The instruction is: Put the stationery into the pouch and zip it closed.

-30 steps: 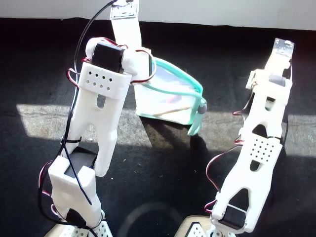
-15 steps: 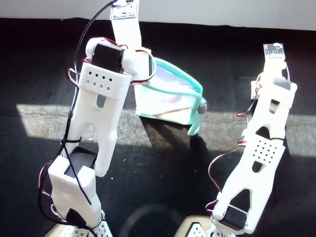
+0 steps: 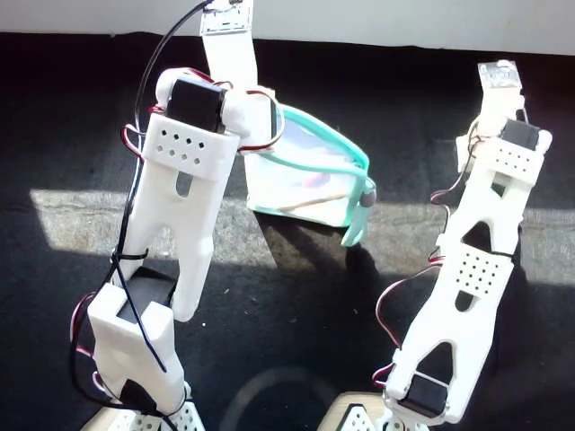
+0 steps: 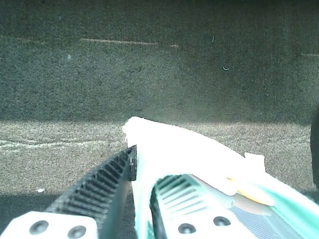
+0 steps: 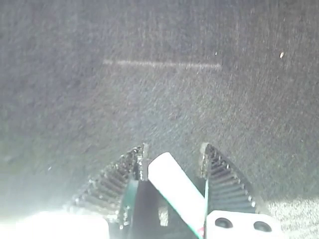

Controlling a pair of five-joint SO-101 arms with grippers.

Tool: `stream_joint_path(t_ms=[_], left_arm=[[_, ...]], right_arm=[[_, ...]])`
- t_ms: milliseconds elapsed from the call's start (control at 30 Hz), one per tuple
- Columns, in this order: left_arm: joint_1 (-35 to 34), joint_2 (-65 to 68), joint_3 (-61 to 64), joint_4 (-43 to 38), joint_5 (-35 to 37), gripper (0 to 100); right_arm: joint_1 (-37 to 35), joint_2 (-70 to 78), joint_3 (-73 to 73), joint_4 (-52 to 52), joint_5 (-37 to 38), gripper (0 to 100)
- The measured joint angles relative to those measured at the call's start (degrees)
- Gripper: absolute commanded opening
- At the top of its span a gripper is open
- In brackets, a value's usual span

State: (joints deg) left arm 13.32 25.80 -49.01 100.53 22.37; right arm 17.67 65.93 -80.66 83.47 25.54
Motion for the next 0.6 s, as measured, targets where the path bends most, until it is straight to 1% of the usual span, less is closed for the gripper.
stream_joint_path(t_ms=[67, 233, 600], left_arm=[[0.00, 0.00, 0.00, 0.00, 0.00, 1], [0.00, 0.00, 0.00, 0.00, 0.00, 1], [0.00, 0.00, 0.00, 0.00, 0.00, 1]], right_arm=[[0.18, 0.00, -1.58, 2.29, 2.20, 17.0], [0.18, 0.00, -2.46, 7.56, 11.60, 17.0], [0.18, 0.00, -2.46, 8.44, 18.99, 17.0]])
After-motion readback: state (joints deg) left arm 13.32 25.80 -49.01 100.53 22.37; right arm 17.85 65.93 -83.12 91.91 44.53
